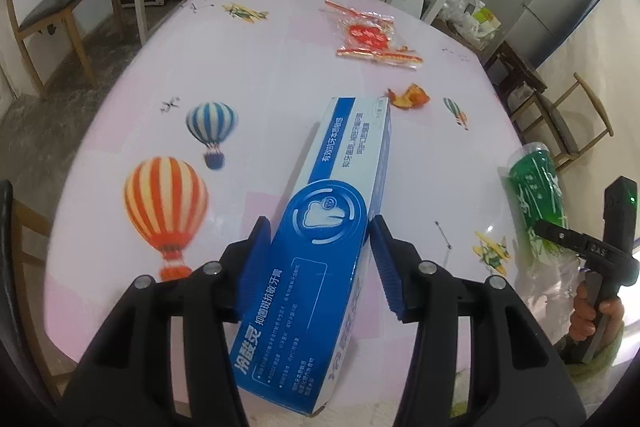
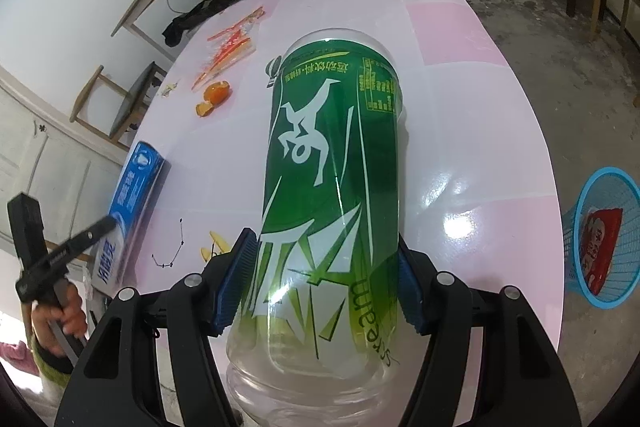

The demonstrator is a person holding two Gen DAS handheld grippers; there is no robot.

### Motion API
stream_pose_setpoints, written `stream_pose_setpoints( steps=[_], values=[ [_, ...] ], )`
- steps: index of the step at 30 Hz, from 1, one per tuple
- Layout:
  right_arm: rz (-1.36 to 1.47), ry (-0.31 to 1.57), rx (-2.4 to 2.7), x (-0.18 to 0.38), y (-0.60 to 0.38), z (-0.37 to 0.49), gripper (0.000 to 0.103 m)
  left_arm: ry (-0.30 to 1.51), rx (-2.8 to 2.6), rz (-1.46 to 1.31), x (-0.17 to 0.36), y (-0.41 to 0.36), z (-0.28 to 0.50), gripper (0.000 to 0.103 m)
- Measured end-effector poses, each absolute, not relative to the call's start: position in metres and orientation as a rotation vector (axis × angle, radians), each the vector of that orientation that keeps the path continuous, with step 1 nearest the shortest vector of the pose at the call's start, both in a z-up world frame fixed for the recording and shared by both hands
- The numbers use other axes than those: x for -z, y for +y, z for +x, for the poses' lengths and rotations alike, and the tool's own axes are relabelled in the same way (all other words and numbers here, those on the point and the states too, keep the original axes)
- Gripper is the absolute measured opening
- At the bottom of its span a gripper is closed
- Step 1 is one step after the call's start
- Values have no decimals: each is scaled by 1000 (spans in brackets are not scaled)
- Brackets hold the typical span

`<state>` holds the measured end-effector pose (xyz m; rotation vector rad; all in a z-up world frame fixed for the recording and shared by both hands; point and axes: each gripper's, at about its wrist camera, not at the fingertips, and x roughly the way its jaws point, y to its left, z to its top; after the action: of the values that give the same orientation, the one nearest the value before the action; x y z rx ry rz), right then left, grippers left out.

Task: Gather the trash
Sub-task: 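Lift the toothpaste box with the left gripper while the right holds the bottle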

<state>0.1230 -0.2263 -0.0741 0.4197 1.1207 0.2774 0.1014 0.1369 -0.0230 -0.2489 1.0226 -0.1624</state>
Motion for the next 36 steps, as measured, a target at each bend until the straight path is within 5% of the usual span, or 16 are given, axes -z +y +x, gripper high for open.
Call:
stream_pose_setpoints(
  steps=[27,36],
  values=[
    [526,1210,-262,76,-223,129,63,1112,341,-436,35,132,62,61],
    [470,1226,-254,74,-213,132,73,1085,322,-302,33,117,81,64]
  ],
)
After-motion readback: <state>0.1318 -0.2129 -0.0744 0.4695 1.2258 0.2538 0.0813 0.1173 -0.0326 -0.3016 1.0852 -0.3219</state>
